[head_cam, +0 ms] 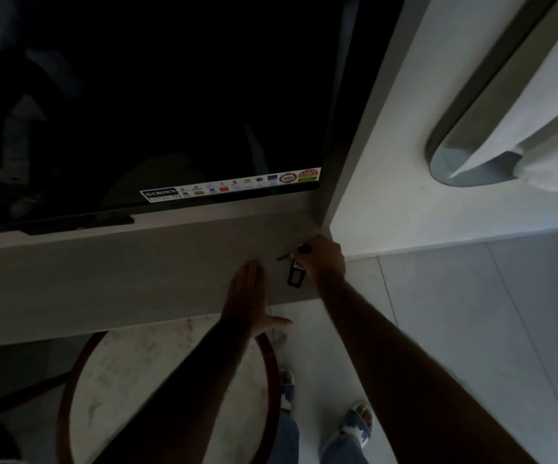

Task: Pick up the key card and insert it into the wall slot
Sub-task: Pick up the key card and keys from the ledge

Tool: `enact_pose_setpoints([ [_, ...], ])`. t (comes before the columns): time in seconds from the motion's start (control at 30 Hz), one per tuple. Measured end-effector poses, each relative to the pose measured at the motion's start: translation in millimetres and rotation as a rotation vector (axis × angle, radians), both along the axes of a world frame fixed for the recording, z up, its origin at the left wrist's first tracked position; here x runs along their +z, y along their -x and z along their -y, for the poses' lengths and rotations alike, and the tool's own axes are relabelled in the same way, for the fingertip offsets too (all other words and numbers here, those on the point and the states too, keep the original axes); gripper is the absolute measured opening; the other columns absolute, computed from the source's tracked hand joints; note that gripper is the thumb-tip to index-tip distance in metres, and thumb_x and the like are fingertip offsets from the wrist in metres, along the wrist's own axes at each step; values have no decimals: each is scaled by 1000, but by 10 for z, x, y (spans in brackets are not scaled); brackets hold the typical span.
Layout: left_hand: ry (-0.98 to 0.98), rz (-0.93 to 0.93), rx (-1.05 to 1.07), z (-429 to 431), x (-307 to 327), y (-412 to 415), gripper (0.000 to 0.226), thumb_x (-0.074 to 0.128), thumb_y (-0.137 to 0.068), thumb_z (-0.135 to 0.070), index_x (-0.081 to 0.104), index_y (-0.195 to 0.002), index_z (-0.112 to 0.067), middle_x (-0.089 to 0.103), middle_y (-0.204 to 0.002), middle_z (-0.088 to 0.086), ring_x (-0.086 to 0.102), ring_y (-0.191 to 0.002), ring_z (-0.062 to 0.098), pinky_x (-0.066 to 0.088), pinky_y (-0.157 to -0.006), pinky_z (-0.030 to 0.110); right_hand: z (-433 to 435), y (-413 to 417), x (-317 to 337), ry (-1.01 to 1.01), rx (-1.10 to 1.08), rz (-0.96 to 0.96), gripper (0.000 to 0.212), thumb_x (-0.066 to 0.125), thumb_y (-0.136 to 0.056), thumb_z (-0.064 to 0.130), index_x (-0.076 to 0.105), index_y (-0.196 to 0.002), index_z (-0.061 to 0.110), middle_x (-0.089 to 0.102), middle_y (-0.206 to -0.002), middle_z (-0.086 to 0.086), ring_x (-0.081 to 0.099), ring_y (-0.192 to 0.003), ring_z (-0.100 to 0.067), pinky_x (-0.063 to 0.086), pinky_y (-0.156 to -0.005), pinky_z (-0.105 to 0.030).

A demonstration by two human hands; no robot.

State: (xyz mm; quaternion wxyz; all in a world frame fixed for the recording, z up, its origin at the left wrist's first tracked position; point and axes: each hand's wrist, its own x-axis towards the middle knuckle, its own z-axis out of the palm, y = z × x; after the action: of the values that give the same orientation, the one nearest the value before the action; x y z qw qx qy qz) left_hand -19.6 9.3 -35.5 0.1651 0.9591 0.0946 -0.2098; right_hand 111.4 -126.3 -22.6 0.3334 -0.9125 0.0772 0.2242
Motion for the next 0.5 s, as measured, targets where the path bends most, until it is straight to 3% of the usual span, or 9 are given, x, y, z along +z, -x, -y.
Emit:
enact_pose_setpoints([
  [0.1, -10, 2, -17, -24, -26, 4, 148, 70, -55, -83, -4, -157, -4, -2, -168, 16, 1, -154, 35, 9, -124, 50, -7, -43, -50, -16, -18, -56, 50, 81, -61, 48, 75, -100, 18, 75, -105, -6, 70, -100, -28, 55, -81, -32],
  [0.23, 10, -20, -20, -48, -9, 2, 150, 70, -55, -84, -9, -157, -6, -9, -168, 15, -4, -154, 33, 6, -125, 50, 33, -117, -106, -81, -26, -150, 43, 86, -62, 40, 80, -98, 16, 76, -107, -1, 68, -105, -21, 52, -94, -28],
  [0.3, 30, -29, -11, -43, 33, -22, 150, 70, -55, -82, -8, -157, -5, -8, -168, 15, -4, -154, 33, 7, -125, 49, 99, -103, -136, -143, -54, -206, 49, 90, -51, 44, 81, -91, 17, 77, -101, 2, 70, -98, -19, 54, -96, -33],
  [0.4, 75, -41, 14, -33, 117, -90, 148, 72, -56, -81, -3, -158, -5, -4, -168, 16, -1, -155, 32, 9, -126, 45, 325, -132, -396, -285, -135, -221, 57, 90, -24, 53, 81, -73, 25, 80, -84, -1, 76, -85, -22, 61, -84, -44],
  [0.5, 89, -38, -31, 47, 251, -183, 142, 71, -60, -80, 1, -158, -5, -3, -168, 16, 0, -155, 30, 6, -126, 40, 544, -51, -4, -388, -223, -201, 32, 96, -38, 34, 76, -59, 20, 79, -79, -6, 75, -78, -24, 62, -72, -38],
])
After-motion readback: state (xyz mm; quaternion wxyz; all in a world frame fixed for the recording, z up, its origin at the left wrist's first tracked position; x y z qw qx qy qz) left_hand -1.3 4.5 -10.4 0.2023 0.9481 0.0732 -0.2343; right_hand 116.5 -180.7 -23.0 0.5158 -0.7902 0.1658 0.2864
